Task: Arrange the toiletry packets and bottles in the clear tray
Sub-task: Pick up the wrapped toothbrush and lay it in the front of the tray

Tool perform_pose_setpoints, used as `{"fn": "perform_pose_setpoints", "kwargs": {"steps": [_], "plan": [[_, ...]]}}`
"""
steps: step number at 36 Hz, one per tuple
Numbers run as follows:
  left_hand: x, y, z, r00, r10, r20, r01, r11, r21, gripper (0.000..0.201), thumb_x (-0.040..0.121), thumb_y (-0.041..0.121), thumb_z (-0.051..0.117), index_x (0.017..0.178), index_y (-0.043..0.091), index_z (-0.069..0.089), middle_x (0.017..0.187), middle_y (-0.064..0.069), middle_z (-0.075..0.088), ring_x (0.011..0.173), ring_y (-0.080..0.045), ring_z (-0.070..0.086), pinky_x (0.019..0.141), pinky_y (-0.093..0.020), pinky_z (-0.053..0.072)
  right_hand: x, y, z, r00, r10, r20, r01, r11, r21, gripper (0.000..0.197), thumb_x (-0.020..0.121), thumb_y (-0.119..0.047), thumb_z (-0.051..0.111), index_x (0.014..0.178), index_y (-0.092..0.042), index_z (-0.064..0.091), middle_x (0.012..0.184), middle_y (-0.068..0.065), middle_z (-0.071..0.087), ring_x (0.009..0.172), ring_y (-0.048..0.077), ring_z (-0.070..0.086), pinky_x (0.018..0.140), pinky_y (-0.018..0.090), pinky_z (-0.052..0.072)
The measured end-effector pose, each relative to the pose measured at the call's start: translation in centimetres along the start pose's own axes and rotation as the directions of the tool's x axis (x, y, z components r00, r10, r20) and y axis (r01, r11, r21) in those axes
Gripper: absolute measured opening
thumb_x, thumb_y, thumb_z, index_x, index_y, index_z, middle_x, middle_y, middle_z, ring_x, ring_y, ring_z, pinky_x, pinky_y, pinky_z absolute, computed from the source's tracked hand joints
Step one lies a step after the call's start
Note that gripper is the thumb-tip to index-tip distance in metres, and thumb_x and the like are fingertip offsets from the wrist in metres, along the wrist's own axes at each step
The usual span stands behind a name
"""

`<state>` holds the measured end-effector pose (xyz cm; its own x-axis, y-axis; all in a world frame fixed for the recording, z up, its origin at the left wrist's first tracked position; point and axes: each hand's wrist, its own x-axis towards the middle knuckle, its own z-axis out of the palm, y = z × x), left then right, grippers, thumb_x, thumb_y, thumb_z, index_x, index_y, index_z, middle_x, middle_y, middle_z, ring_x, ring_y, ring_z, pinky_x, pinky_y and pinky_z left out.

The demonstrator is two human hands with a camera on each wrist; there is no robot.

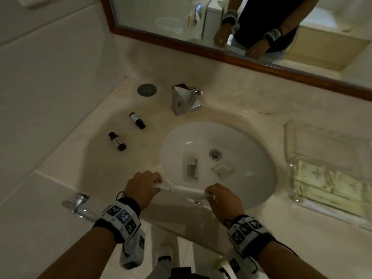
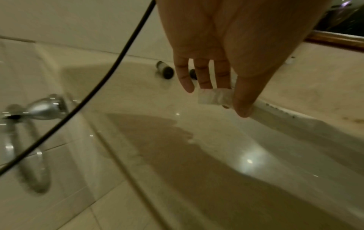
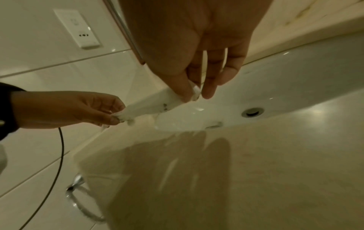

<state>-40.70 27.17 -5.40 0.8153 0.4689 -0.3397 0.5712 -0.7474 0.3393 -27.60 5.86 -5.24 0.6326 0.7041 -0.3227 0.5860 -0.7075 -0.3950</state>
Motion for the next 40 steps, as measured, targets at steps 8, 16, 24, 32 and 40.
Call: {"fn": "perform_pose_setpoints", "kwargs": {"steps": [8, 16, 24, 32, 40], "plan": [[2.3, 9.1, 0.9, 0.988, 0.148, -0.033, -0.149, 0.988, -0.037, 0.022, 0.089, 0.035, 0.055, 0.108, 0.026, 0.059, 0.111, 0.002, 0.061, 0.104, -0.023, 0.054, 0.090, -0.035, 0.043, -3.0, 7.1, -3.7, 0.976, 0.167, -0.137, -0.158, 0.985, 0.075, 0.028, 0.093, -0.016, 0.043, 0.117, -0.024, 0.056, 0.114, -0.001, 0.059, 0.104, 0.020, 0.055, 0.081, 0.029, 0.045], [4.3, 18.6, 3.0, 0.964, 0.259, -0.062, -0.262, 0.963, -0.056, 0.012, 0.087, 0.031, 0.057, 0.099, 0.027, 0.059, 0.096, 0.003, 0.065, 0.090, -0.021, 0.061, 0.078, -0.032, 0.046, -6.3, 14.8, -6.9, 0.909, 0.339, -0.241, -0.310, 0.939, 0.151, 0.015, 0.095, -0.019, 0.040, 0.106, -0.025, 0.049, 0.100, 0.005, 0.061, 0.088, 0.027, 0.059, 0.070, 0.038, 0.050], [5.5, 27.4, 6.4, 0.906, 0.422, -0.033, -0.422, 0.907, 0.000, 0.008, 0.093, 0.023, 0.047, 0.098, 0.022, 0.054, 0.084, -0.001, 0.057, 0.071, -0.020, 0.046, 0.064, -0.034, 0.041, -9.6, 22.5, -9.5, 0.836, 0.473, -0.277, -0.441, 0.881, 0.175, 0.022, 0.093, -0.010, 0.040, 0.109, -0.020, 0.049, 0.101, 0.007, 0.058, 0.090, 0.029, 0.055, 0.064, 0.030, 0.036], [5.4, 34.3, 9.5, 0.862, 0.506, 0.012, -0.506, 0.862, -0.005, 0.009, 0.091, 0.022, 0.049, 0.099, 0.023, 0.053, 0.095, -0.001, 0.061, 0.085, -0.025, 0.056, 0.072, -0.035, 0.045, -12.9, 28.7, -11.2, 0.769, 0.565, -0.300, -0.519, 0.825, 0.224, 0.023, 0.090, -0.006, 0.039, 0.106, -0.019, 0.049, 0.099, 0.010, 0.060, 0.088, 0.031, 0.056, 0.063, 0.030, 0.039], [5.2, 38.0, 12.0, 0.864, 0.502, 0.037, -0.500, 0.865, -0.039, 0.012, 0.089, 0.019, 0.049, 0.098, 0.024, 0.053, 0.101, 0.002, 0.061, 0.096, -0.024, 0.055, 0.078, -0.033, 0.041, -14.2, 32.6, -11.6, 0.734, 0.598, -0.322, -0.547, 0.802, 0.241, 0.021, 0.090, -0.006, 0.039, 0.104, -0.019, 0.049, 0.096, 0.009, 0.060, 0.082, 0.026, 0.055, 0.063, 0.031, 0.042]]}}
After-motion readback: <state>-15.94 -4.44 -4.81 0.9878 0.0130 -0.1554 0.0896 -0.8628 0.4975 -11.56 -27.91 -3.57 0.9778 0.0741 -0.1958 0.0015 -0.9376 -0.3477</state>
